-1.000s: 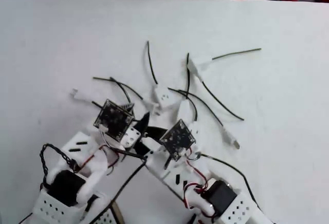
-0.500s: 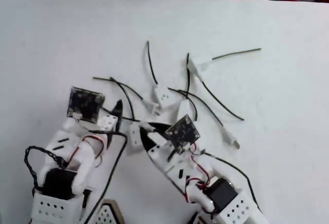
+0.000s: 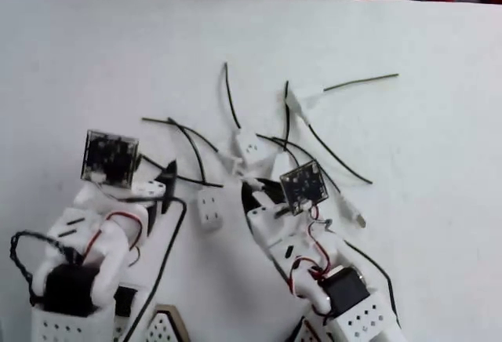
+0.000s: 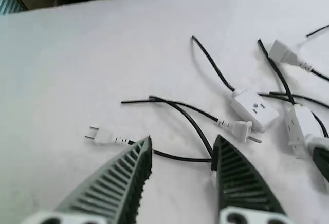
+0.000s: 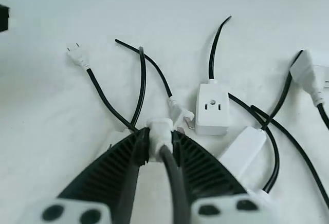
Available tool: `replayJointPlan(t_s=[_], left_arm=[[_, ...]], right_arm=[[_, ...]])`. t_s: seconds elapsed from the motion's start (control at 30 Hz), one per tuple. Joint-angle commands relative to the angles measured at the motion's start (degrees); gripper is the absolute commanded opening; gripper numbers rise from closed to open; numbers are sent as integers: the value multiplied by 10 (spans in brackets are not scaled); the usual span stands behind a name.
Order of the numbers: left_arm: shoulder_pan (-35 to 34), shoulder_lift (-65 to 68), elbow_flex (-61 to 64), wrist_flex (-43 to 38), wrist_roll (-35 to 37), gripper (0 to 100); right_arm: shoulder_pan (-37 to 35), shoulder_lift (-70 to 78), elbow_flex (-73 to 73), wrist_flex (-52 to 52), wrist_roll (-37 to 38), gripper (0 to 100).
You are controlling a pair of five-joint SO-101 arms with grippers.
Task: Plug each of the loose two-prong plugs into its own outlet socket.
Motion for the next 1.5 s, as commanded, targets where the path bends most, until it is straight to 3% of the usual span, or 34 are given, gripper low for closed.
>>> replayJointPlan(t_s=[0.0,0.1,0.3,0.5,0.8,1.1,1.2,1.37,1.47], left_arm=[[14,142,-68,10,-7,204],[49,270,-124,45,2,238],[96,451,-186,69,102,319],[95,575,-183,11,161,321],[99,749,-187,-61,157,320],[97,790,-206,-125,-19,97],[94,788,-209,-128,-99,103],[92,787,-210,-165,-316,134],[74,786,-216,-180,-358,221]], right_arm=[[23,-6,-26,-2,-6,17],[38,-6,-27,-5,-6,17],[66,-6,-25,-19,-7,17],[80,-7,-26,-19,-7,17],[127,-7,-27,-44,-6,17],[132,-7,-27,-44,-6,17],[132,-7,-27,-44,-6,17],[132,-7,-27,-44,-5,17],[132,-7,-26,-44,-4,17]])
